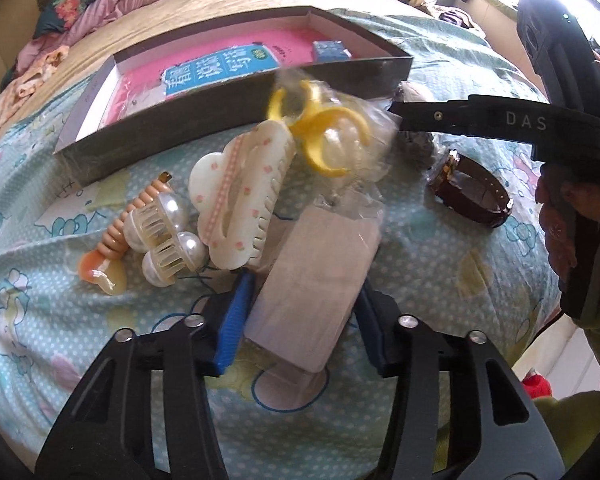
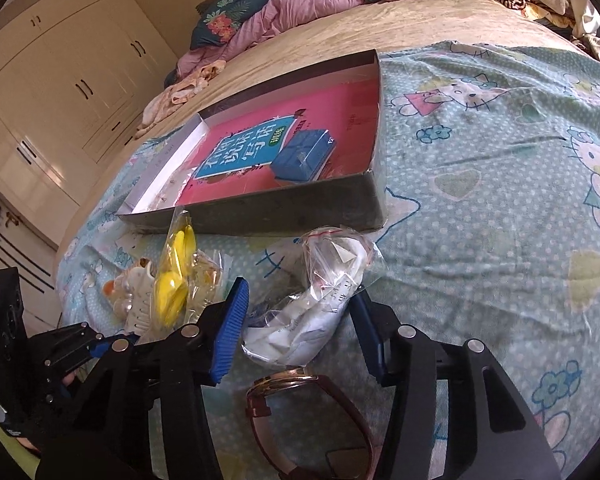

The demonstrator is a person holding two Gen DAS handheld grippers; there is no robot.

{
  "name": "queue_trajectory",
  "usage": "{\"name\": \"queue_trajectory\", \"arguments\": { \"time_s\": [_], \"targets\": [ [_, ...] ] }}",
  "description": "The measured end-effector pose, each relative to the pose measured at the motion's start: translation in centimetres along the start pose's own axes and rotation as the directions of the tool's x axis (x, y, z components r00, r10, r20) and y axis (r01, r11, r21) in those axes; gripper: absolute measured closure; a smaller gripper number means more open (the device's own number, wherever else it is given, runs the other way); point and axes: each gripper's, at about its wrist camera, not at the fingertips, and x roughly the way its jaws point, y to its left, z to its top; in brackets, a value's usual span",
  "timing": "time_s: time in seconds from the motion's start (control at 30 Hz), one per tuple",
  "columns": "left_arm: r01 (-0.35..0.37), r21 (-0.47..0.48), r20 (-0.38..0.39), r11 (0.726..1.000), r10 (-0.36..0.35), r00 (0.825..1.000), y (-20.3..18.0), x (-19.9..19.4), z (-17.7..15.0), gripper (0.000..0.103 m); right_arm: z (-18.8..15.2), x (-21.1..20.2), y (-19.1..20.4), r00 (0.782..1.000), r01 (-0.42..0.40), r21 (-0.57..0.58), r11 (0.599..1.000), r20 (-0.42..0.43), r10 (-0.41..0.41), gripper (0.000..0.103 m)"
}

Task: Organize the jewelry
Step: 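Grasp a clear flat bag with left tool while right tool grasps a clear bag with white contents, then carry both held clear bags over the pink tray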

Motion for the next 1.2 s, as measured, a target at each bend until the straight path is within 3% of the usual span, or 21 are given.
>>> {"name": "queue_trajectory", "arguments": {
  "time_s": [0.1,0.43,0.77,1.2],
  "targets": [
    [0.015,-0.006,0.03,1.0,-0.015,0.999,0.1,-0.7,0.0,0.083,-0.2,-1.1,0.1,1.0,0.001,-0.012,1.0,0.026,0.0,0.055],
    [0.047,-0.044,0.127,0.998,-0.041,0.991,1.1,-3.9,-0.1,0.084,0.3,-4.3,0.9,0.995,0.005,-0.049,0.999,0.099,0.0,0.062],
    [0.025,-0.139,0.201,0.99,0.004,0.98,4.5,-6.5,0.2,0.084,1.5,-6.2,3.4,0.989,-0.022,-0.118,0.993,0.145,0.039,0.063],
    [0.005,-0.277,0.246,0.961,0.066,0.967,9.9,-8.1,0.0,0.084,3.5,-5.6,7.0,0.985,-0.058,-0.207,0.977,0.145,0.09,0.063]
  ]
}}
